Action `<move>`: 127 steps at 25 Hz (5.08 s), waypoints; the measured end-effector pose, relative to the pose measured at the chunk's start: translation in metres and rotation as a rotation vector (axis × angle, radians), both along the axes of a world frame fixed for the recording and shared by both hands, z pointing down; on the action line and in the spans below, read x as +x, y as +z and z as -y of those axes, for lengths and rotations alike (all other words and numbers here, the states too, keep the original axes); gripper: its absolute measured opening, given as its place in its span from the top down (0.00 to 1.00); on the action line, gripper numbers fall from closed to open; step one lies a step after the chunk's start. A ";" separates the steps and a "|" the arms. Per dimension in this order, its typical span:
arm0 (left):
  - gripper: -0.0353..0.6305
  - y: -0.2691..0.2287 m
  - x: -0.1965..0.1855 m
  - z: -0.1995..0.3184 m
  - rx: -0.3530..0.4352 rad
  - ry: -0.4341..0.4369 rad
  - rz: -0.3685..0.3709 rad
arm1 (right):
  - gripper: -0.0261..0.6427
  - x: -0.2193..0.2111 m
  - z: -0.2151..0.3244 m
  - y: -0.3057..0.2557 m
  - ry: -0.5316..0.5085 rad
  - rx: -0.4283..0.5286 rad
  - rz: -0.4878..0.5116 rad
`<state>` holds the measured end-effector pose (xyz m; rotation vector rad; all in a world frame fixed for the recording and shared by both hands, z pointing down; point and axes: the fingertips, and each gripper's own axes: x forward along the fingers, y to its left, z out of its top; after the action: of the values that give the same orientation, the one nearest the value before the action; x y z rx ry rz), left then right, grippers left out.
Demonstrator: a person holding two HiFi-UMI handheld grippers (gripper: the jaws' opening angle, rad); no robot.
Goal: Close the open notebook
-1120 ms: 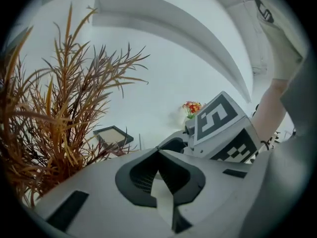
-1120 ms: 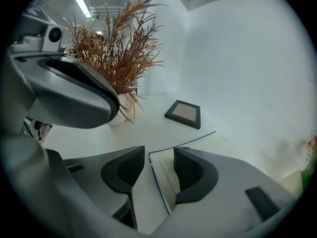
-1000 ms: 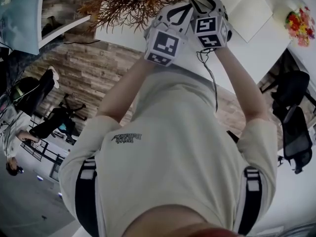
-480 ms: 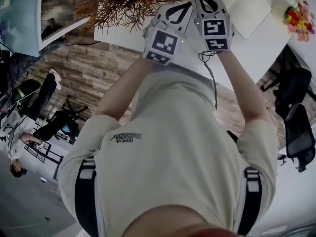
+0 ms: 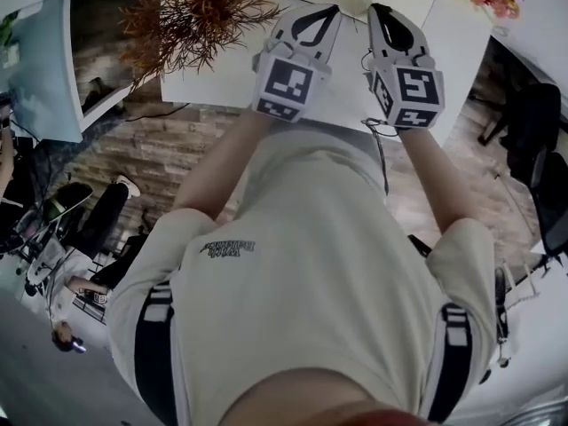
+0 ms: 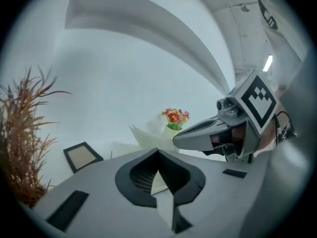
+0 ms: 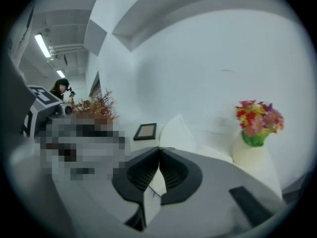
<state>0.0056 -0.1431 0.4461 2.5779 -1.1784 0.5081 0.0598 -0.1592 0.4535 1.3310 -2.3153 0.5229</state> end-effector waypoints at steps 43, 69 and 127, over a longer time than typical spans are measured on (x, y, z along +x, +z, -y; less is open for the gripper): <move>0.93 0.027 -0.066 -0.004 -0.078 -0.161 0.067 | 0.71 -0.124 0.015 0.120 -0.446 0.006 -0.341; 0.93 0.024 -0.010 -0.007 -0.062 -0.011 0.083 | 0.93 -0.010 0.000 -0.002 -0.071 0.150 -0.099; 0.93 0.057 0.069 -0.019 -0.087 0.140 0.107 | 0.95 0.116 -0.053 0.115 0.227 -0.239 -0.083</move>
<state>0.0741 -0.1237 0.5027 2.5984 -0.9879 0.7203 0.1756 -0.1064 0.5687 1.4742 -1.9752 0.7734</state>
